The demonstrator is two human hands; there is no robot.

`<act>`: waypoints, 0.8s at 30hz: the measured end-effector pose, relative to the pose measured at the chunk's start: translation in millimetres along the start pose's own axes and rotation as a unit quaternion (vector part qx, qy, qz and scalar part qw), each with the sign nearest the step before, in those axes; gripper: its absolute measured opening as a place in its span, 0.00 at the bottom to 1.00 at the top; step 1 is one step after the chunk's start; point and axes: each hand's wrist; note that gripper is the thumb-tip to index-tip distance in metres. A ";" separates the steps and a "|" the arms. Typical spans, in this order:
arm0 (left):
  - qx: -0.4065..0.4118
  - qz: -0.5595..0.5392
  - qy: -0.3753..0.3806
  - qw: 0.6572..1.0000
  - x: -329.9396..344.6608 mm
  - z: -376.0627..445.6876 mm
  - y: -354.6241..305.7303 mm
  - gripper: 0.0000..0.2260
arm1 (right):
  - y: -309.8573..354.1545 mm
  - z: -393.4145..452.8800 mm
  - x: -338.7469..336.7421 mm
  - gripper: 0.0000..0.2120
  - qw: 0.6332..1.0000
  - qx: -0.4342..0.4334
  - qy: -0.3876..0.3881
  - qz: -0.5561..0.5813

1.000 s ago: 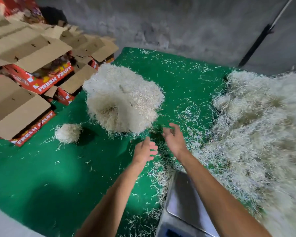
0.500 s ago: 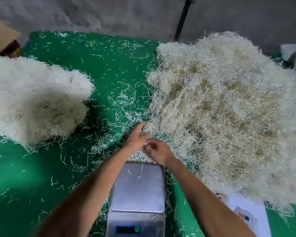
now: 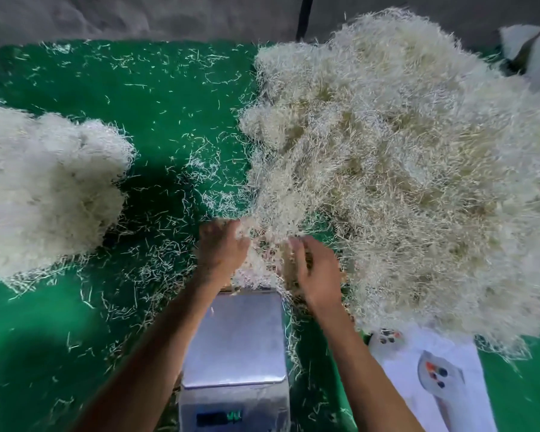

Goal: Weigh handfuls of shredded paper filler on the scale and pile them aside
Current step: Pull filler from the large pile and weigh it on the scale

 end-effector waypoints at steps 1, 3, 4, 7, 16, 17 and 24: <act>-0.060 0.048 0.040 0.996 0.5 -3.3 10.9 0.28 | -5.3 -2.1 -1.2 0.21 0.995 0.042 -0.017 -0.093; -0.178 0.047 0.140 0.973 5.8 -10.7 20.8 0.40 | -4.5 -3.8 5.8 0.25 0.965 0.186 0.076 -0.166; -0.201 0.022 0.167 0.965 10.9 -13.9 18.2 0.43 | 3.9 -2.6 12.5 0.25 0.956 0.226 0.130 -0.135; -0.201 -0.030 0.200 0.958 29.7 -9.8 -11.0 0.40 | 39.6 10.3 31.5 0.21 0.953 0.204 0.203 0.097; -0.096 -0.215 -0.020 0.972 -34.3 19.2 21.3 0.12 | 51.0 56.6 -32.1 0.21 0.866 0.118 0.078 0.480; -0.101 -0.239 -0.032 0.965 -36.6 19.2 29.6 0.11 | 46.7 58.9 -29.7 0.20 0.922 0.105 0.033 0.371; -0.178 -0.250 -0.083 0.948 -15.7 26.8 33.5 0.34 | 43.7 48.1 39.0 0.22 0.983 0.140 0.038 0.108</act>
Point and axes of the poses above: each hand's wrist, its own z-axis towards the middle knuckle, its own x-axis out of the palm, y = z × x, and after that the axes turned 2 degrees about y, right-handed
